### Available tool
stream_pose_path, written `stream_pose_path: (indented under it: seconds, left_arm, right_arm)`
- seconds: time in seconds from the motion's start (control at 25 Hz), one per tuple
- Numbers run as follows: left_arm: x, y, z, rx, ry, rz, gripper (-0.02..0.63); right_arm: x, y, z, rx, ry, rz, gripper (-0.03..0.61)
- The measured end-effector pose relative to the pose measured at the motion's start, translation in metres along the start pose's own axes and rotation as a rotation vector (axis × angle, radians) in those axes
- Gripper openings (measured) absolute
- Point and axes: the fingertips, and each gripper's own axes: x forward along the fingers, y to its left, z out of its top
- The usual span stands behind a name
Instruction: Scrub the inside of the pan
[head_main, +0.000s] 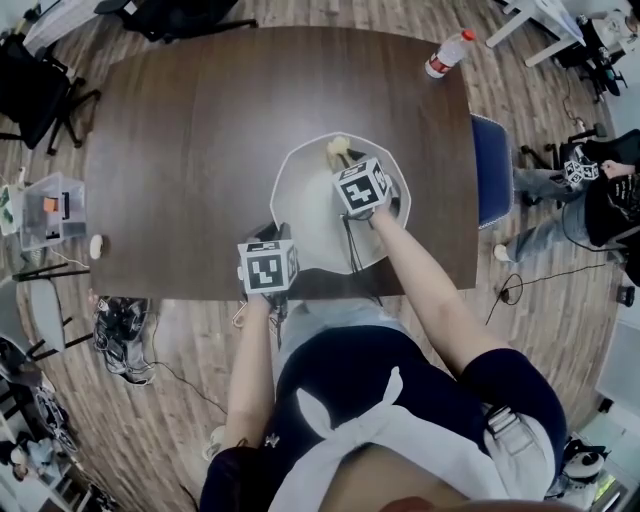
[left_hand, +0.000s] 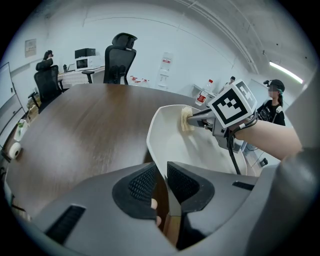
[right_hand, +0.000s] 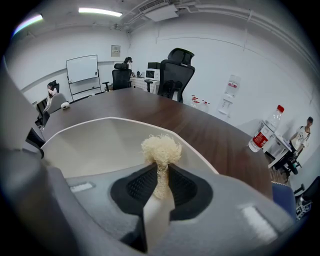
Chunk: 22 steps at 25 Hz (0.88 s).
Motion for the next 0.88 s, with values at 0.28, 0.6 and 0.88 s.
stream_pose_path:
  seconds: [0.28, 0.6, 0.88]
  left_arm:
    - [0.004, -0.001, -0.001, -0.018, -0.004, 0.003, 0.069]
    - [-0.001, -0.002, -0.003, -0.038, -0.021, 0.023, 0.069]
    - [-0.002, -0.001, -0.006, -0.046, -0.021, 0.025, 0.069]
  right_arm:
    - [-0.003, -0.011, -0.011, -0.011, 0.053, -0.023, 0.064]
    - [-0.023, -0.027, -0.026, -0.039, 0.119, -0.060, 0.064]
    - [-0.038, -0.033, -0.046, -0.081, 0.186, -0.033, 0.064]
